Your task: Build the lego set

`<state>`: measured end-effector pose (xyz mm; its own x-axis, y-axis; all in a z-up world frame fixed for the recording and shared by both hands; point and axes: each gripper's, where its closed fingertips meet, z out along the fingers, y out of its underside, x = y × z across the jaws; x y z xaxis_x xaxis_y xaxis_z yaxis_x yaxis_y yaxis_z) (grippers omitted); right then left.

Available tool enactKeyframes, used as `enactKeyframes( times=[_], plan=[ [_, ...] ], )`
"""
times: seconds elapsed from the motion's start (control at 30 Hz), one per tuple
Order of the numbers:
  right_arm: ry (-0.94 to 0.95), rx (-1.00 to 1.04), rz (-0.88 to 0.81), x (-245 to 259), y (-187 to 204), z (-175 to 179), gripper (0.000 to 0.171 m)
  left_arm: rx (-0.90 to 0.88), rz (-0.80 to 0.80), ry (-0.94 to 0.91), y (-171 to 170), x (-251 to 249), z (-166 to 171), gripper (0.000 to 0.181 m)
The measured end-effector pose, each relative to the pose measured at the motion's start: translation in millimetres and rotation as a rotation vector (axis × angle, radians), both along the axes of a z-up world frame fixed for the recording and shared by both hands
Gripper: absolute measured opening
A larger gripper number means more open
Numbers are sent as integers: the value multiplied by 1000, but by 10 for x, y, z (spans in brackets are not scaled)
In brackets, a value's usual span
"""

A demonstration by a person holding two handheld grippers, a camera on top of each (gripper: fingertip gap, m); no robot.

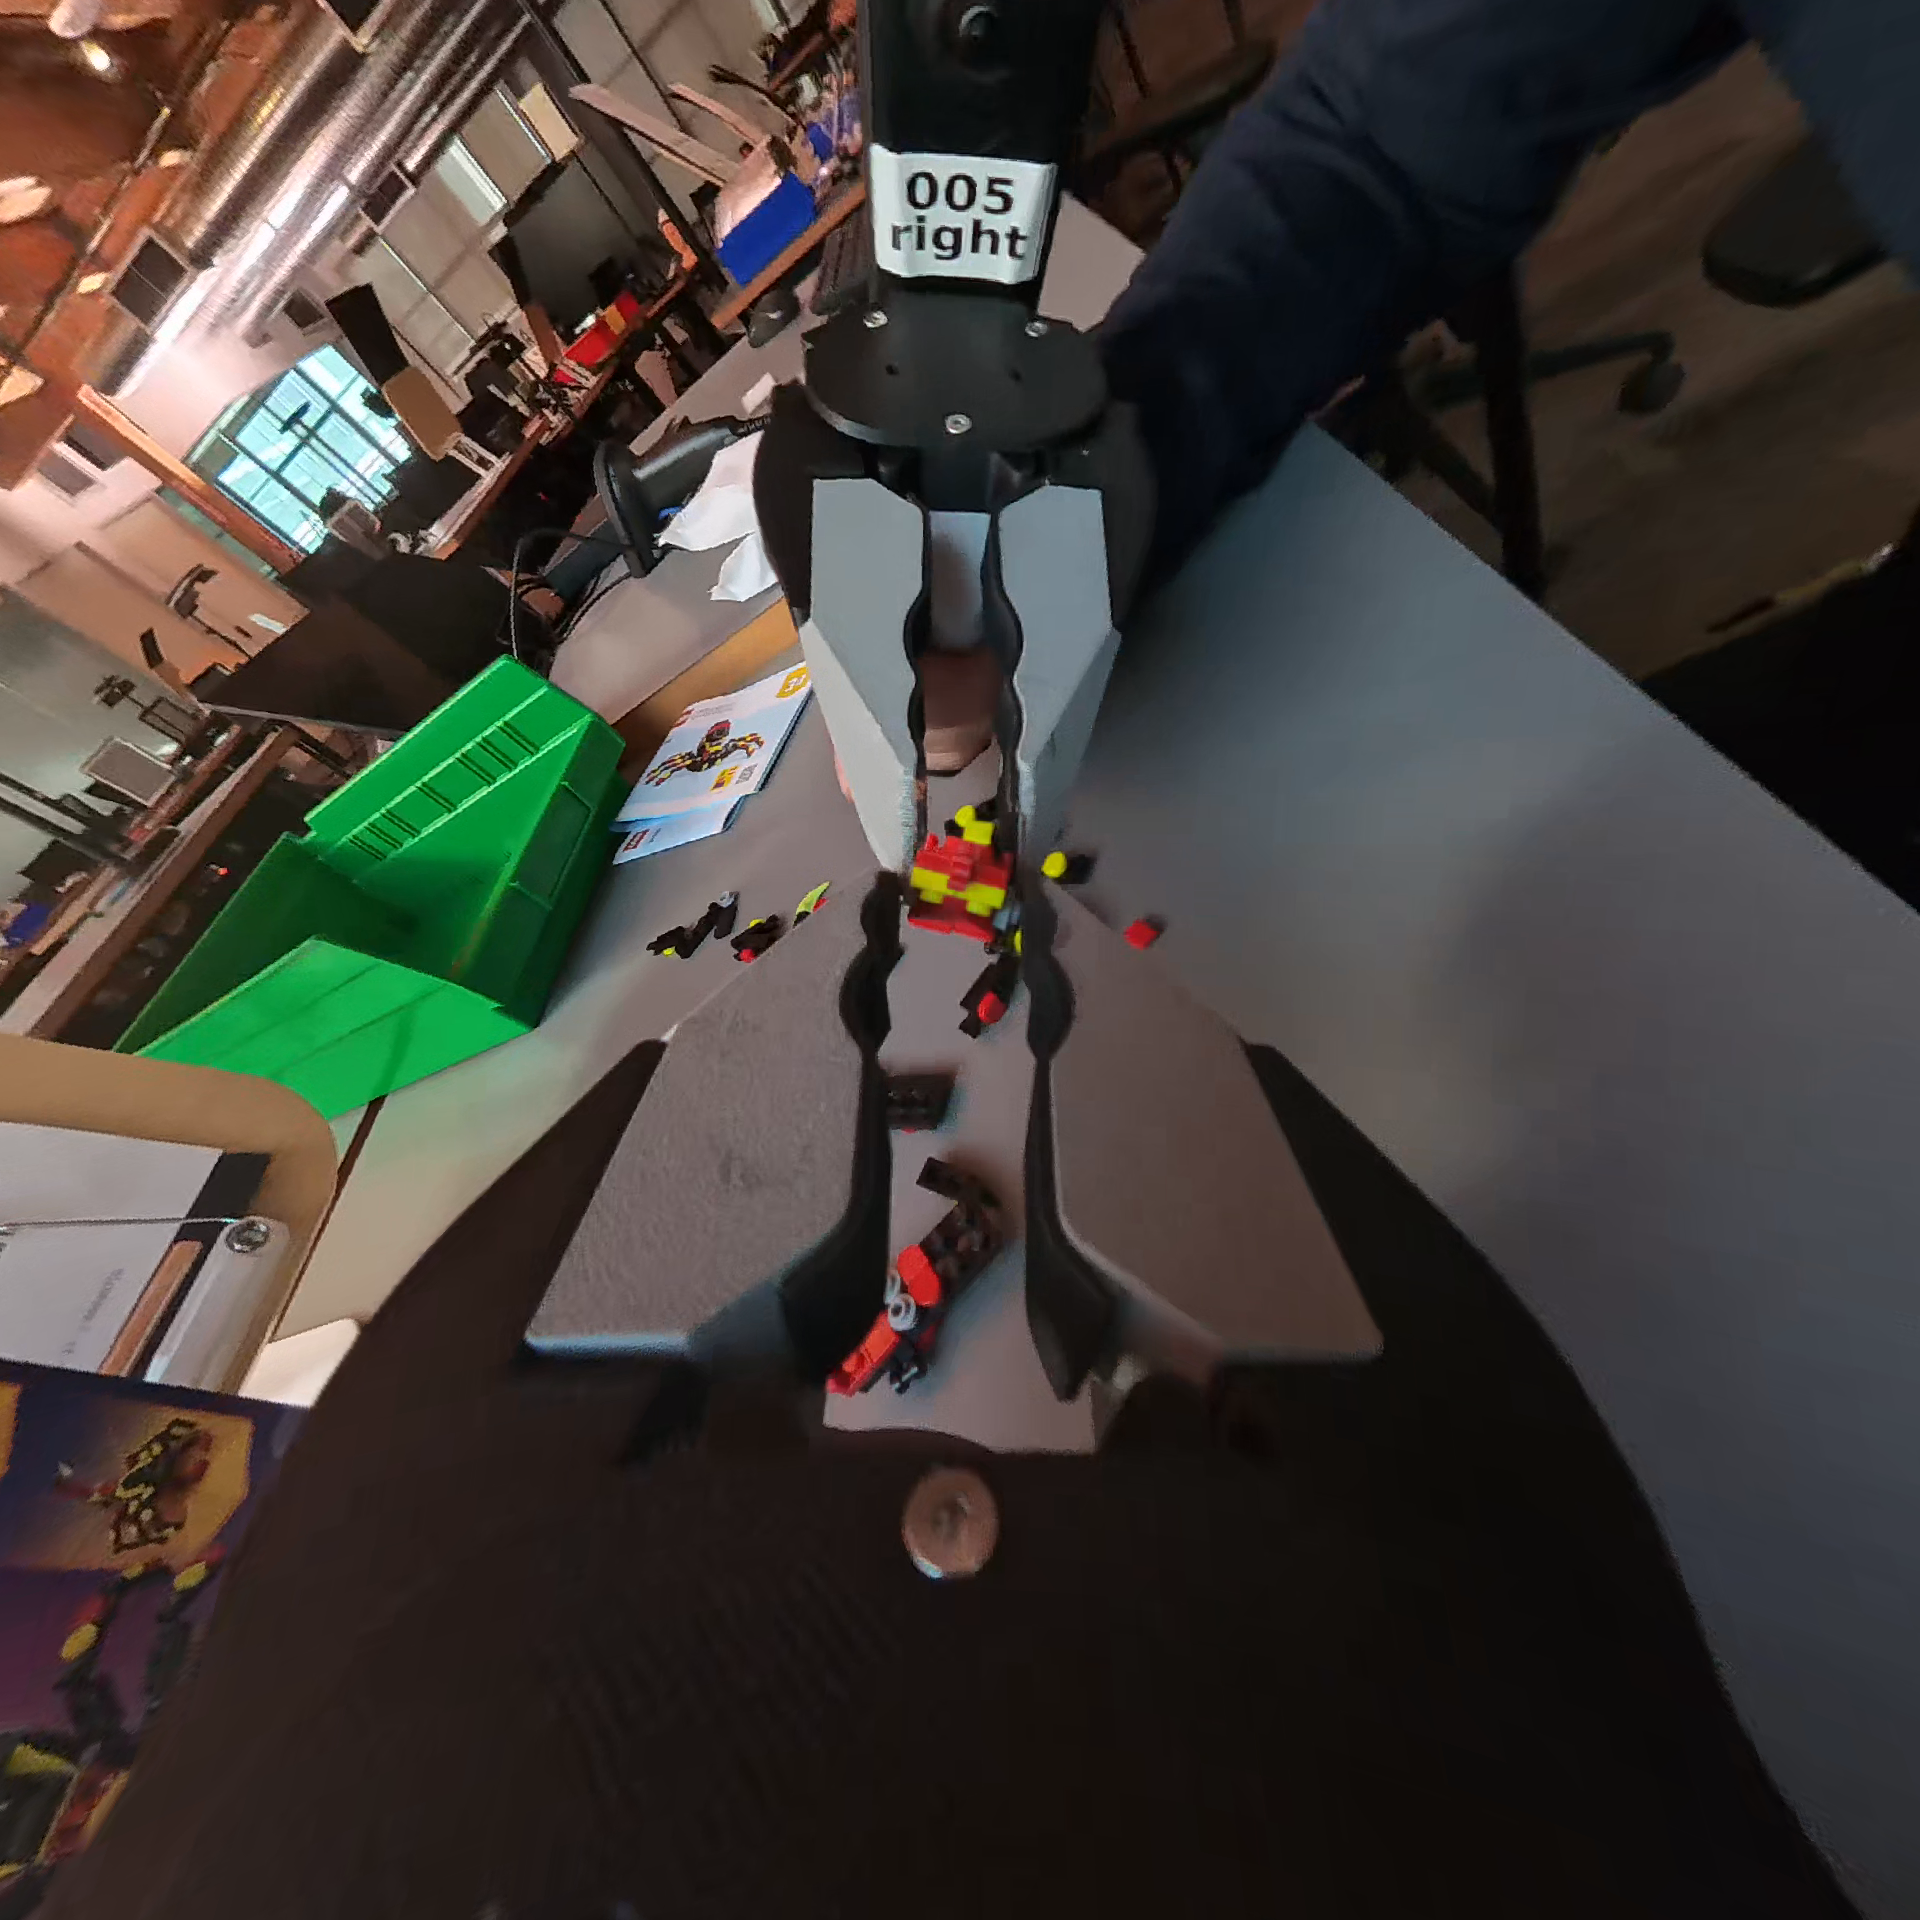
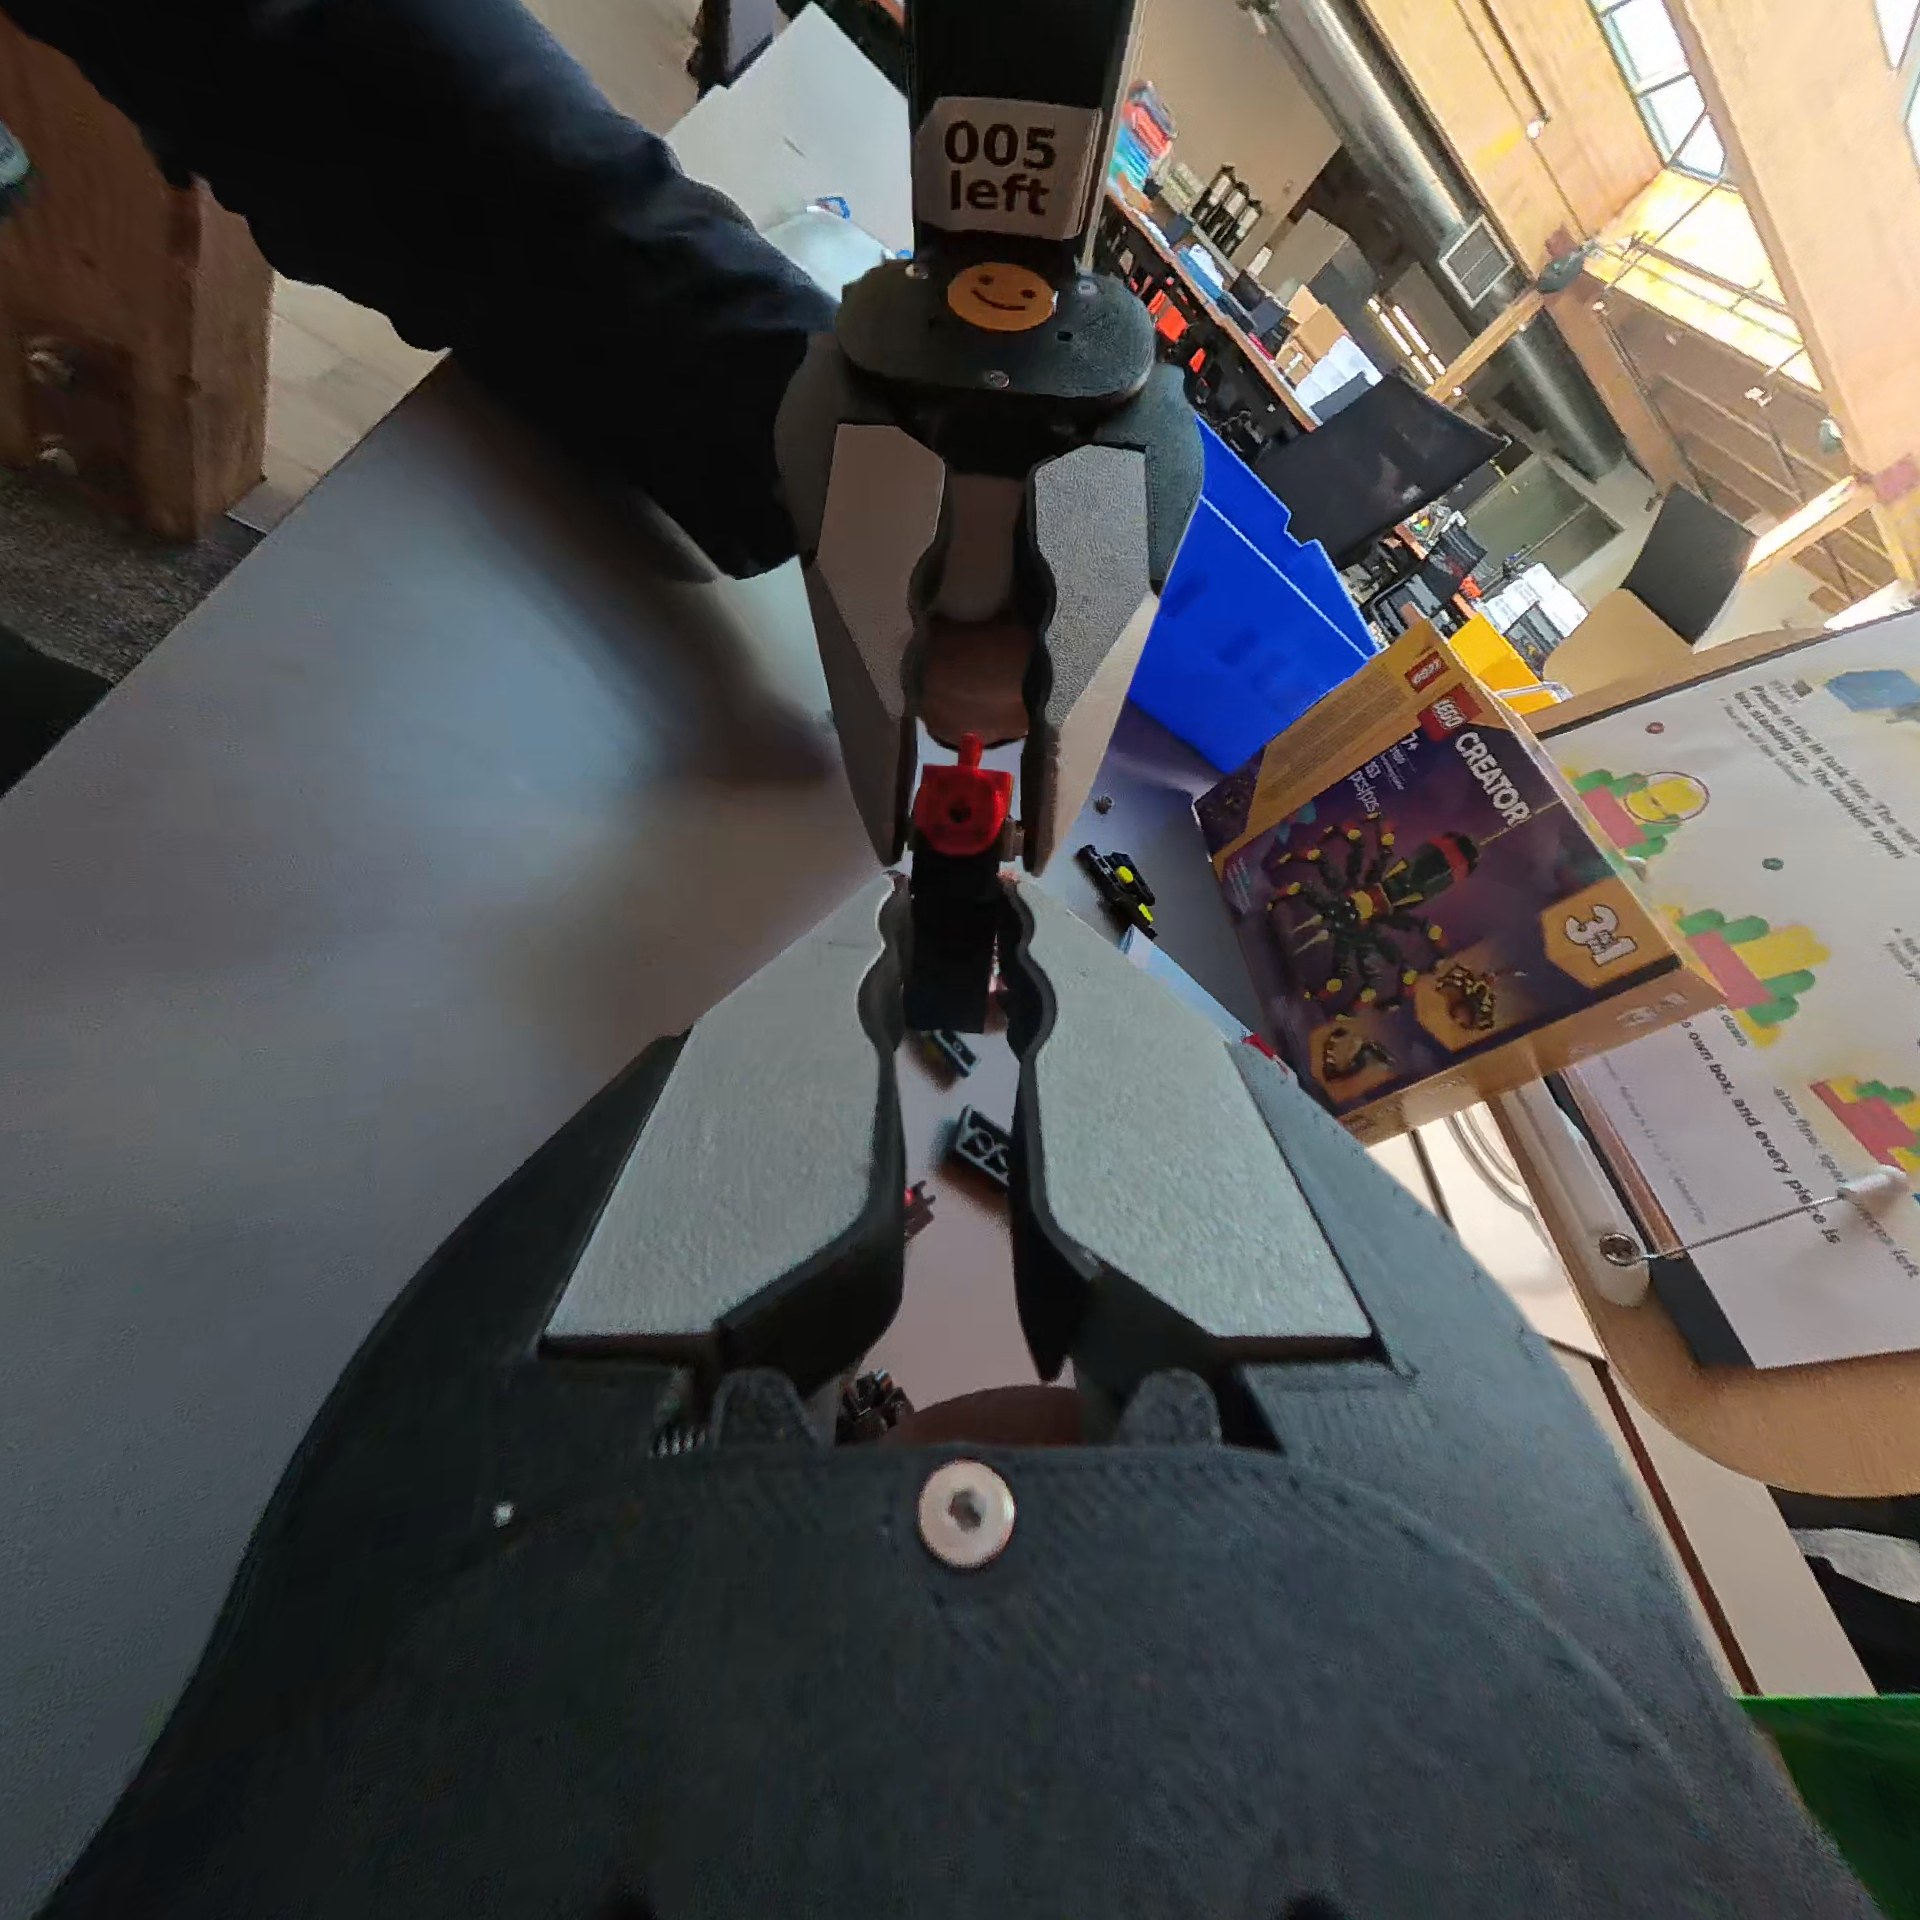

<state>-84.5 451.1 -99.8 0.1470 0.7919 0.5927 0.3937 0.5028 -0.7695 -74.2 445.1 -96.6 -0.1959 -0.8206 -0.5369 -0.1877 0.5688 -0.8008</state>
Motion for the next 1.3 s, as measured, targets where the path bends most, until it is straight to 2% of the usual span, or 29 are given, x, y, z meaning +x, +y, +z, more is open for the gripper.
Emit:
enactKeyframes(
  times=[0.27, 0.4, 0.53, 0.63, 0.73, 0.87, 1.0, 1.13, 1.3],
  plan=[
    [0, -133, 23, 12, 27, -103, 14, 158, 41, 59, 49, -2, -128, 21],
    [56, -200, 14, 81, 89, -18, 13, 290, 155, 98, 290, -76, -163, 21],
    [44, -183, -114, 238, 346, -54, 13, 140, 185, 33, 362, -80, -58, 20],
    [9, -202, -185, 293, 474, -175, 14, 110, 237, 62, 458, -59, -154, 21],
    [41, -223, -212, 333, 533, -134, 13, 123, 260, 87, 509, -45, -237, 21],
    [-102, -217, -236, 408, 562, -352, 30, 186, 294, 107, 567, -42, -300, 21],
    [-167, -253, -259, 503, 600, -464, 31, 212, 309, 124, 580, -20, -352, 21],
    [-77, -230, -295, 534, 692, -327, 29, 211, 325, 93, 586, 20, -330, 21],
    [54, -381, -207, 316, 526, -164, 27, 261, 364, 57, 601, 103, -284, 21]
  ],
)
